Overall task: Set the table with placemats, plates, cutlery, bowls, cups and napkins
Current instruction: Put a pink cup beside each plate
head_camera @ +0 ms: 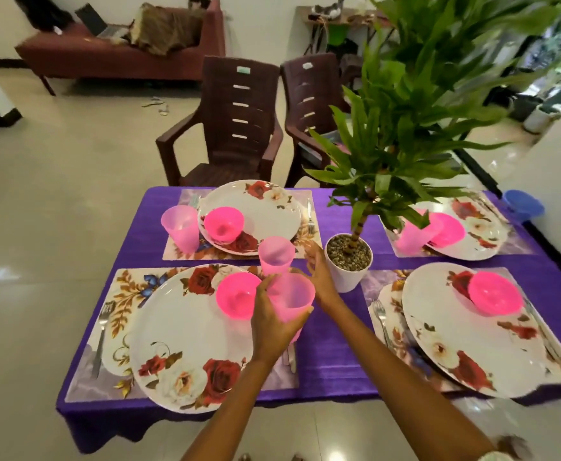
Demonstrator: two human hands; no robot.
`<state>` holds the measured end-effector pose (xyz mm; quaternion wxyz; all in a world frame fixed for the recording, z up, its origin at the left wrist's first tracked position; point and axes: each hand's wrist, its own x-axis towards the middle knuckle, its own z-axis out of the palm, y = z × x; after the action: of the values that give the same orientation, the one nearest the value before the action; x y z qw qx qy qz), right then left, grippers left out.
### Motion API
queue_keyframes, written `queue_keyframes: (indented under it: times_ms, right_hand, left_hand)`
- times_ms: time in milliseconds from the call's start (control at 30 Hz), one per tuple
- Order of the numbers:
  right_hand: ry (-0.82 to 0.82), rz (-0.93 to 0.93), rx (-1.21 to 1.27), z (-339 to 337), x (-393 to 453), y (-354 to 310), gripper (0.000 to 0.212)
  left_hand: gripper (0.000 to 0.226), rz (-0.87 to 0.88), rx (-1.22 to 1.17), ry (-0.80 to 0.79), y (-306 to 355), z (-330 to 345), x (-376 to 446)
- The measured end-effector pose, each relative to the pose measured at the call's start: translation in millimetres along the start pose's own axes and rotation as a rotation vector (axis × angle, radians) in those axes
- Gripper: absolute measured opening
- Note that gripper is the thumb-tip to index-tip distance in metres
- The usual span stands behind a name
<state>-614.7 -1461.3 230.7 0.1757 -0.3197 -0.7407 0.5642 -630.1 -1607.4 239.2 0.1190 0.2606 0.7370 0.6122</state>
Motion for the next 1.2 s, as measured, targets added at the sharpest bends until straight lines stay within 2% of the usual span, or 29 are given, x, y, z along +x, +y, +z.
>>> queue_keyframes:
  times_ms: [100, 167, 333, 433, 467, 533, 600, 667, 800, 900, 967, 1033, 1100, 1200]
  right_hand:
    - [0.193, 0.031, 0.207, -29.5, -32.3, -10.5, 0.026]
    - [0.28, 0.021, 0.294, -54.1, -54.6, -16.2, 0.015]
    - [0.303, -0.004, 0.332, -120.0, -103.5, -14.0, 0.027]
    - [0.398, 0.024, 0.401, -169.1, -129.1, 4.6, 0.06]
    - [0.435, 0.027, 0.428, -187.3, -135.4, 10.1, 0.055]
    - [0.521, 0.072, 0.464, -225.6, -143.1, 25.8, 0.033]
    - [0.557, 0.07, 0.47, -259.6, -150.7, 38.8, 0.027]
    - [0.555, 0.042, 0.404, -299.1, -159.0, 56.6, 0.028]
    - [0.483, 0.024, 0.216, -380.6, -161.7, 87.2, 0.048]
    - [0.361, 0.033, 0.09, -426.7, -154.2, 102.1, 0.069]
    - [0.335, 0.011, -0.015, -443.9, -146.6, 102.0, 0.085]
    - [0.312, -0.023, -0.117, -473.7, -131.7, 108.9, 0.09]
    - [0.315, 0.001, -0.199, -493.9, -116.2, 114.3, 0.092]
    - [0.348, -0.013, -0.246, -509.8, -93.3, 122.5, 0.096]
  left_hand:
    - [0.086, 0.054, -0.034, -0.07, 5.9, 17.4, 1.1]
    - [0.086, 0.069, -0.068, -0.138, 18.4, 36.8, 0.5]
    - [0.097, 0.106, -0.141, -0.304, 51.5, 105.2, -15.0]
    - [0.099, 0.195, -0.118, -0.468, 69.9, 147.7, -28.8]
    - [0.097, 0.213, -0.102, -0.522, 75.8, 164.2, -32.4]
    - [0.089, 0.229, -0.098, -0.583, 84.1, 199.4, -38.4]
    - [0.082, 0.227, -0.131, -0.608, 92.4, 234.4, -43.4]
    - [0.082, 0.215, -0.147, -0.622, 106.9, 276.0, -49.6]
    - [0.093, 0.191, -0.148, -0.627, 126.4, 365.9, -54.8]
    - [0.086, 0.186, -0.167, -0.62, 145.1, 417.3, -58.9]
    - [0.083, 0.181, -0.186, -0.632, 153.0, 430.9, -54.9]
    - [0.081, 0.147, -0.226, -0.648, 159.2, 455.2, -49.5]
    - [0.072, 0.04, -0.302, -0.68, 163.8, 467.9, -41.5]
    - [0.047, -0.064, -0.328, -0.696, 162.2, 483.4, -21.5]
